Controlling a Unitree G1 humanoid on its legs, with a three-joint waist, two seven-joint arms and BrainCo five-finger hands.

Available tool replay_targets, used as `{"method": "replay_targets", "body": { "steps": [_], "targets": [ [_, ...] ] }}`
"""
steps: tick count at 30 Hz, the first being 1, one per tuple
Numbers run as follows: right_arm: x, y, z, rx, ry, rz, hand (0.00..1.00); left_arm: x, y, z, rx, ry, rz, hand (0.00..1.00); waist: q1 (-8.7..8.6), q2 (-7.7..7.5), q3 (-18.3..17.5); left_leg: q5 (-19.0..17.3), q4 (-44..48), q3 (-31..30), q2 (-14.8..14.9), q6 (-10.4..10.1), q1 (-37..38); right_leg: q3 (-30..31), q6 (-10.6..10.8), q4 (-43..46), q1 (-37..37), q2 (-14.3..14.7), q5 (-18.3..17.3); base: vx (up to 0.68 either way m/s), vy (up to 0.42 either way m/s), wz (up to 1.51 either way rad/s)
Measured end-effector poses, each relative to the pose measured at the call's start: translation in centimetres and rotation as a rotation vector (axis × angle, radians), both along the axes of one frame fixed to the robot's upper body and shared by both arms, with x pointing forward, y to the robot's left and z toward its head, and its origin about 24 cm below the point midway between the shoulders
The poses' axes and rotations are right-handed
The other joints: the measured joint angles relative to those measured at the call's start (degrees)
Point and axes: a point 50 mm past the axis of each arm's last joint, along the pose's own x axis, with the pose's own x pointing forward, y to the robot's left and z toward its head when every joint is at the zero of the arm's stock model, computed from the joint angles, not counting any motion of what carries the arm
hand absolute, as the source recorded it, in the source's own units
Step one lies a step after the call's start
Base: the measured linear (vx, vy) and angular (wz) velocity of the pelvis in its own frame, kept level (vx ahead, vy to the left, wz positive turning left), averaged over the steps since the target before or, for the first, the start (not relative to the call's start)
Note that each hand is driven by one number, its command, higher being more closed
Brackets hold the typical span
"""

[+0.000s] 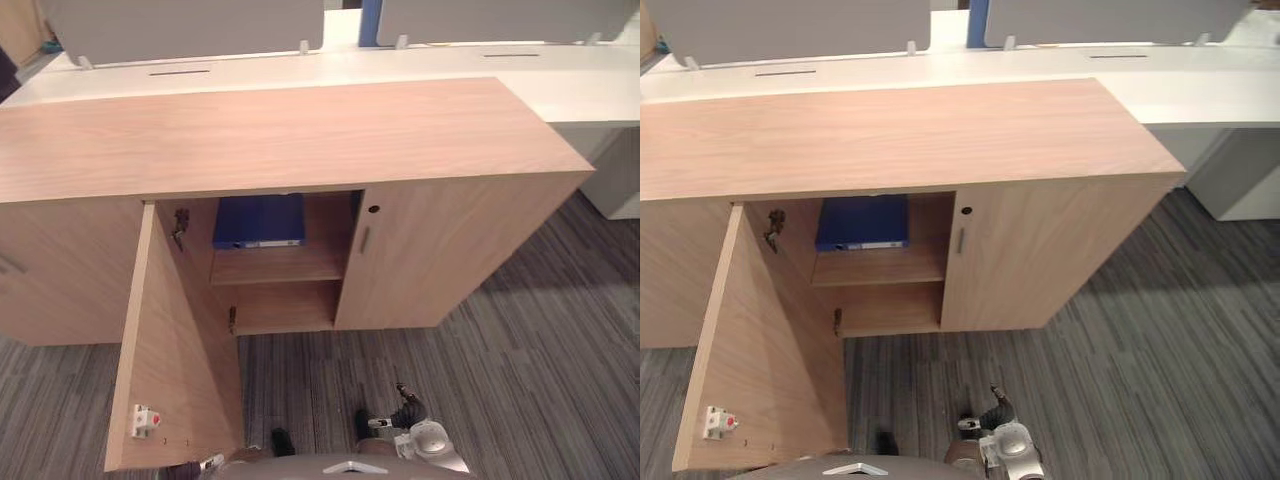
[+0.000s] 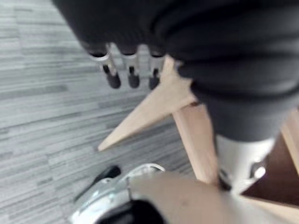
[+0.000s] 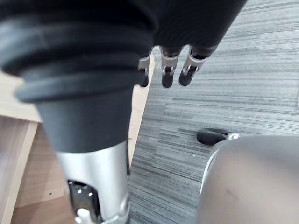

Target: Walk over to the cabinet, pick up the folder, carry it to the office cabinet, place the folder inside the office cabinet, then close the office cabinet door

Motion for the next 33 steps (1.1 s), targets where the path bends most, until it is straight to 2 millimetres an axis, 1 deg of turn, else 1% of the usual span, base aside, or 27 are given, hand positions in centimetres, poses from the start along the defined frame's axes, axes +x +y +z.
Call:
{"method": "replay_targets", "body": {
  "steps": [1,2,3,4,5,6,7,8,9,10,11,12,13,14,15,16,17,18,20,22,25,26,27,29,31,33],
  "targets": [
    [0.1,0.0,0.0,0.002,-0.003,-0.001,0.00,0.0,-0.2,-0.1,-0.006,0.003,0.002,0.00,-0.44,0.45,-0.11,0.16,-0.83,1.25,0.31,-0.09,0.81,-0.09,0.63,0.68,-0.27,0.66,0.67,-0.04,0.098,-0.41],
    [0.2,-0.1,0.1,0.000,-0.006,-0.004,0.00,0.2,-0.8,-0.1,-0.018,0.000,-0.008,0.00,-1.09,1.07,-0.49,0.85,-2.46,1.85,0.42,-0.27,1.26,-0.54,0.93,1.91,-0.29,2.44,1.97,-0.12,0.065,-0.16],
    [0.3,-0.1,0.1,-0.002,-0.006,-0.005,0.00,0.7,-1.3,0.0,-0.034,-0.017,-0.028,0.00,-1.28,1.09,-0.54,1.14,-3.80,2.23,0.09,-0.72,1.77,-1.13,1.13,3.08,0.31,4.00,2.89,-0.12,0.055,-0.11],
    [0.2,-0.1,0.1,-0.002,-0.004,-0.005,0.00,0.9,-1.6,0.1,-0.044,-0.028,-0.041,0.00,-1.36,0.97,-0.62,1.24,-4.52,2.17,-0.48,-1.01,1.88,-1.22,1.20,3.37,0.59,4.59,2.92,-0.11,0.021,-0.07],
    [0.0,0.1,0.0,0.005,0.002,-0.007,0.00,1.7,-2.1,0.5,-0.066,-0.060,-0.066,0.00,-1.68,-1.29,-1.01,1.62,-5.83,1.64,-2.95,-0.98,2.56,0.03,0.94,3.16,0.23,4.04,2.80,-0.06,0.024,0.01],
    [0.0,-0.2,0.0,-0.001,0.002,-0.017,0.00,3.4,-2.2,1.3,-0.081,-0.133,-0.110,0.00,-1.52,-0.37,-0.28,2.16,-1.06,0.40,-1.66,0.84,1.16,-2.59,1.09,4.22,-0.34,3.82,2.85,-0.03,0.018,-0.06],
    [0.1,-0.7,0.1,-0.015,0.004,-0.017,0.00,4.3,-2.7,1.7,-0.097,-0.177,-0.116,0.00,-1.32,0.76,-0.36,1.82,-1.87,0.87,-1.39,1.91,1.32,-4.22,0.62,4.73,-0.76,4.06,2.48,-0.05,0.081,-0.21],
    [0.4,-0.9,0.1,-0.020,0.002,-0.016,0.00,5.9,-4.0,2.2,-0.132,-0.236,-0.129,0.00,-1.40,1.64,-0.24,1.33,-2.71,2.43,-0.77,1.29,0.76,-8.29,-0.75,8.13,-2.68,2.76,1.26,-0.09,0.112,-0.33],
    [1.1,-1.0,0.4,-0.025,-0.015,-0.008,0.00,7.0,-5.1,2.4,-0.155,-0.270,-0.124,0.00,-1.86,2.60,0.31,1.53,-3.42,2.37,-0.41,1.06,0.75,-12.15,-1.03,12.90,-4.29,1.95,0.51,-0.11,0.135,-0.26],
    [1.2,-1.0,0.4,-0.023,-0.018,-0.008,0.00,7.6,-5.4,2.6,-0.163,-0.290,-0.128,0.00,-1.94,2.69,0.37,1.65,-3.31,2.31,-0.17,0.90,0.68,-13.02,-0.74,15.00,-4.67,1.77,0.01,-0.07,0.089,-0.05],
    [1.1,-0.9,0.4,-0.021,-0.014,-0.008,0.00,8.7,-6.0,3.1,-0.182,-0.330,-0.143,0.00,-1.90,2.63,0.42,1.84,-3.29,1.52,-0.08,0.60,0.72,-13.60,-0.84,17.65,-3.88,1.56,-1.34,-0.07,0.030,0.11],
    [0.9,-0.8,0.3,-0.020,-0.009,-0.008,0.00,9.3,-6.3,3.3,-0.190,-0.351,-0.154,0.00,-1.94,1.93,0.50,2.04,-3.30,0.97,-0.09,0.30,0.42,-13.63,-0.62,17.96,-2.83,1.51,-1.98,-0.08,-0.003,0.33],
    [0.5,-0.6,0.1,-0.014,0.005,-0.012,0.00,10.3,-6.8,3.8,-0.202,-0.390,-0.170,0.00,-2.05,1.51,0.56,2.34,-3.30,-0.05,-0.11,-0.18,-0.24,-13.81,-0.58,16.95,-0.46,1.58,-3.05,-0.06,-0.044,0.46],
    [0.2,-0.2,-0.1,-0.002,0.015,-0.015,0.00,11.2,-7.1,4.3,-0.208,-0.424,-0.183,0.00,-2.06,0.02,0.13,2.88,-3.44,-0.81,-0.30,-1.02,-0.86,-14.11,-0.40,13.87,1.80,1.66,-3.22,0.02,-0.077,0.44],
    [0.1,0.0,-0.2,0.005,0.019,-0.016,0.00,11.6,-7.2,4.6,-0.209,-0.439,-0.188,0.00,-2.05,-0.72,-0.04,3.11,-3.50,-1.13,-0.46,-1.36,-1.56,-14.47,-0.39,11.55,2.98,1.64,-3.22,0.05,-0.109,0.24],
    [0.1,0.3,-0.3,0.012,0.020,-0.016,0.00,12.2,-7.5,4.8,-0.214,-0.455,-0.192,0.00,-1.78,-1.40,-0.22,3.84,-3.76,-1.70,-0.43,-2.15,-2.59,-15.43,0.71,6.40,4.64,1.79,-2.39,0.04,-0.097,-0.02],
    [0.2,0.3,-0.2,0.011,0.016,-0.016,0.00,12.5,-7.8,4.9,-0.224,-0.466,-0.194,0.00,-1.62,-1.60,-0.36,5.34,-5.44,-2.67,-0.36,-3.00,-2.42,-15.94,0.28,3.48,5.56,2.47,-1.10,0.00,-0.069,-0.05],
    [0.2,0.3,-0.2,0.008,0.015,-0.018,0.00,12.6,-8.0,5.0,-0.228,-0.470,-0.194,0.00,-1.76,-1.09,-0.13,6.65,-6.15,-3.19,-0.34,-3.03,-2.37,-16.25,0.24,2.48,5.90,2.81,-0.40,0.00,-0.044,0.01],
    [0.1,-0.2,-0.1,-0.001,0.006,-0.057,0.00,13.4,-8.5,5.4,-0.233,-0.490,-0.216,0.00,-2.36,0.63,0.61,9.06,-9.04,-3.83,-0.21,-2.74,-0.94,-16.79,-0.08,0.99,7.01,3.60,0.19,0.01,-0.043,0.10],
    [0.0,-0.5,-0.1,0.003,0.004,-0.086,0.00,14.1,-8.7,5.8,-0.231,-0.511,-0.223,0.00,-2.63,1.25,0.89,9.57,-9.04,-4.85,-0.03,-2.48,-0.30,-17.29,-0.11,0.49,8.14,3.90,0.21,0.04,-0.031,0.13],
    [-0.1,-0.7,-0.2,-0.002,0.006,-0.097,0.00,15.3,-8.8,6.4,-0.226,-0.548,-0.236,0.00,-2.84,1.37,0.69,9.85,-9.00,-6.07,0.17,-2.15,-0.16,-17.87,-0.39,0.57,8.59,4.30,0.06,0.07,-0.024,0.12],
    [-0.2,-0.6,-0.2,-0.001,0.007,-0.098,0.00,15.9,-8.8,6.8,-0.213,-0.568,-0.230,0.00,-2.72,1.24,0.78,10.14,-8.70,-6.19,0.28,-1.79,-0.20,-17.33,-0.51,0.56,8.35,4.61,-0.03,0.06,-0.026,-0.11],
    [-0.2,-0.6,-0.2,-0.001,0.007,-0.099,0.00,16.0,-8.7,6.9,-0.210,-0.572,-0.230,0.00,-2.72,1.17,0.82,10.29,-8.70,-6.17,0.33,-1.57,-0.14,-16.95,-0.55,0.48,8.32,4.73,-0.05,0.10,-0.043,-0.23],
    [-0.2,-0.7,-0.2,-0.004,0.007,-0.103,0.00,16.5,-8.7,7.1,-0.204,-0.586,-0.232,0.00,-2.76,0.87,0.96,10.28,-8.69,-6.34,0.32,-1.56,0.44,-15.61,-0.60,0.07,8.43,4.89,-0.02,0.10,-0.044,-0.38],
    [-0.3,-0.7,-0.2,-0.003,0.009,-0.105,0.00,17.0,-8.6,7.5,-0.181,-0.606,-0.216,0.00,-2.86,0.73,0.99,10.20,-8.69,-8.55,0.22,-1.60,1.33,-14.39,-0.75,-0.50,8.77,4.97,0.26,0.11,-0.052,-0.44],
    [-0.5,-0.8,-0.3,0.008,0.012,-0.130,0.00,18.5,-8.5,8.4,-0.151,-0.650,-0.209,0.00,-3.39,0.74,1.01,9.77,-8.71,-9.55,0.24,-1.87,2.48,-13.62,-0.75,-1.38,9.90,4.97,0.61,0.09,-0.041,-0.25]
  ]
}}
